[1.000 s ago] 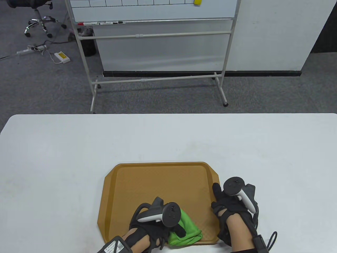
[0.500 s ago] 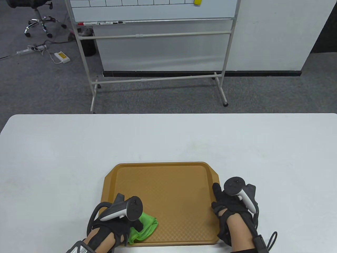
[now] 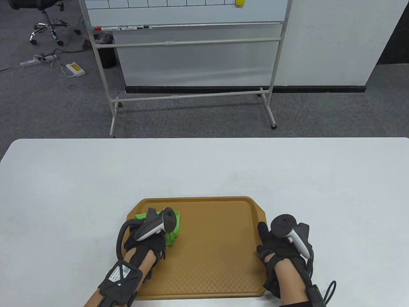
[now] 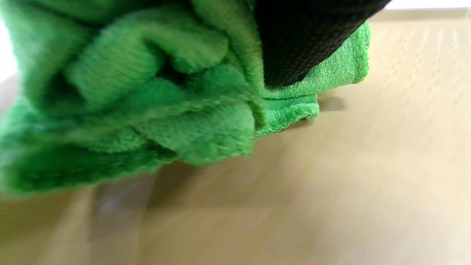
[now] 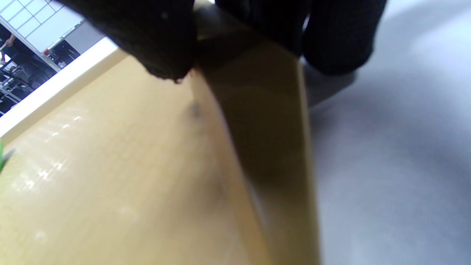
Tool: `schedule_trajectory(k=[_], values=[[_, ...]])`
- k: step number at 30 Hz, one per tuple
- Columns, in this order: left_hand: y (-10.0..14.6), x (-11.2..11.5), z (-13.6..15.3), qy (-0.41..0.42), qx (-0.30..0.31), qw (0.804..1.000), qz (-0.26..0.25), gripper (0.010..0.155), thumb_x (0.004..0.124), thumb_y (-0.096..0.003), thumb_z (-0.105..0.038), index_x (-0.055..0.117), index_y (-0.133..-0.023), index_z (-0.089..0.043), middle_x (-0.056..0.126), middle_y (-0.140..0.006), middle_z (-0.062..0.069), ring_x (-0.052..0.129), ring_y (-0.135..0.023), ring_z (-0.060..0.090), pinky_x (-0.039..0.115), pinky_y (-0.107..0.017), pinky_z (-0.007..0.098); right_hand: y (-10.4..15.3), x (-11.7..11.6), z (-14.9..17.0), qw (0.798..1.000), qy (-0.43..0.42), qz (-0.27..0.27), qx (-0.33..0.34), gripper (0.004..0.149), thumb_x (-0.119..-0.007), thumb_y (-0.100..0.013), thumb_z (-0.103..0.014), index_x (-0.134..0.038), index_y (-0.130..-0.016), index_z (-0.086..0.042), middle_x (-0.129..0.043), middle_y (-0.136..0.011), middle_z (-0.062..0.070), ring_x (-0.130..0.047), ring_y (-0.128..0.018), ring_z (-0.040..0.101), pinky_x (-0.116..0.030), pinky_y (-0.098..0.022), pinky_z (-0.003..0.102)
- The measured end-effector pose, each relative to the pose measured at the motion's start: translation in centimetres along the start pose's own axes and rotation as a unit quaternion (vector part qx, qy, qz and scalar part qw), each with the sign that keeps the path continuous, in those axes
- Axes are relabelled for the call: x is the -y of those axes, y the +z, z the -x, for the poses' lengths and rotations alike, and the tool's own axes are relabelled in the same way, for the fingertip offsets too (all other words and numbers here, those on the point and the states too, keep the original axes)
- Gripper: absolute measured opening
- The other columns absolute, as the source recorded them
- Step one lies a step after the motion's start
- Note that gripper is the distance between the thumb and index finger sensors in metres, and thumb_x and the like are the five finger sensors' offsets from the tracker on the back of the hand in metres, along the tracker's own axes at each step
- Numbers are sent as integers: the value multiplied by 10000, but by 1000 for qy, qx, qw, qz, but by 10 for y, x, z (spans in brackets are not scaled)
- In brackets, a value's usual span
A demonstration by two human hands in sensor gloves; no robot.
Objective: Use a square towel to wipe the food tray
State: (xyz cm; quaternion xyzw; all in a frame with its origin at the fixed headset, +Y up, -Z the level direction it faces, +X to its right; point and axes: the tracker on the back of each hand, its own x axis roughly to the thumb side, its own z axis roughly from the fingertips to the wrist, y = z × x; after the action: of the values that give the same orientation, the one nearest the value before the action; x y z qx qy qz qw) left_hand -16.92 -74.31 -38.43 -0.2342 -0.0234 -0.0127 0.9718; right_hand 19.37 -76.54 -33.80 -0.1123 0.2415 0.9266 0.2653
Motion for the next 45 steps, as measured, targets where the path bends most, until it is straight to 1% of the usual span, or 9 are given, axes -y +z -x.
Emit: schedule_trajectory(k=[2,6,13,18,22,28,35,40,45], values=[[-13,-5,-13,39,13,999,15,587,822,-519,-367,599,-1062,-347,562,-1139,110,669,-942,394,523,-701,596,0,0,-1,1000,5,8,1,716,-806,-484,-340,-353,-1036,-390,-473,-1136,56,-843,-717,281,-752,-513,469],[-29,-13,-46,35,31,999,19,592,818,-518,-396,596,-1065,-355,562,-1136,108,680,-929,384,538,-699,585,0,0,-2,1000,6,11,-2,713,-802,-483,-330,-355,-1035,-385,-473,-1135,67,-842,-718,289,-752,-512,469],[-47,-17,-123,71,90,993,20,583,821,-518,-405,602,-1059,-387,521,-1142,74,612,-933,369,504,-709,577,0,-1,-2,1000,5,11,0,680,-753,-495,-330,-350,-1040,-381,-468,-1137,72,-836,-718,298,-750,-514,464],[-31,-11,-172,29,151,988,21,577,821,-519,-423,608,-1054,-388,557,-1116,72,654,-890,347,542,-695,556,-1,0,0,1000,-18,15,0,627,-699,-502,-321,-384,-1040,-384,-487,-1136,75,-844,-711,312,-752,-508,470],[-3,0,-187,-12,196,980,30,603,818,-515,-491,608,-1064,-356,635,-1057,111,755,-794,313,650,-638,525,0,0,2,999,-31,12,-2,618,-692,-504,-327,-397,-1045,-385,-486,-1139,82,-840,-716,320,-748,-510,475],[32,17,-175,-18,246,968,48,613,828,-499,-538,644,-1051,-348,710,-979,102,851,-695,260,737,-576,502,1,0,0,1000,-11,20,-20,650,-772,-502,-381,-397,-1033,-413,-486,-1144,73,-842,-727,302,-748,-507,479],[63,33,-140,-25,246,968,48,614,826,-494,-514,636,-1052,-341,696,-975,107,841,-703,271,708,-587,541,1,-2,-2,999,5,27,-28,697,-822,-485,-358,-386,-1027,-416,-485,-1141,70,-841,-724,299,-748,-505,482],[75,37,-92,-38,215,975,41,605,847,-486,-493,642,-1042,-371,699,-988,91,835,-741,285,680,-610,565,1,-2,-1,999,2,24,-24,698,-817,-486,-363,-381,-1028,-421,-482,-1140,67,-837,-723,291,-746,-507,479],[80,36,-37,-59,152,986,28,595,872,-478,-461,660,-1030,-392,721,-996,96,843,-765,335,664,-623,585,1,-2,0,1000,-1,22,-22,698,-816,-487,-361,-379,-1028,-421,-477,-1140,70,-833,-722,296,-744,-510,480]])
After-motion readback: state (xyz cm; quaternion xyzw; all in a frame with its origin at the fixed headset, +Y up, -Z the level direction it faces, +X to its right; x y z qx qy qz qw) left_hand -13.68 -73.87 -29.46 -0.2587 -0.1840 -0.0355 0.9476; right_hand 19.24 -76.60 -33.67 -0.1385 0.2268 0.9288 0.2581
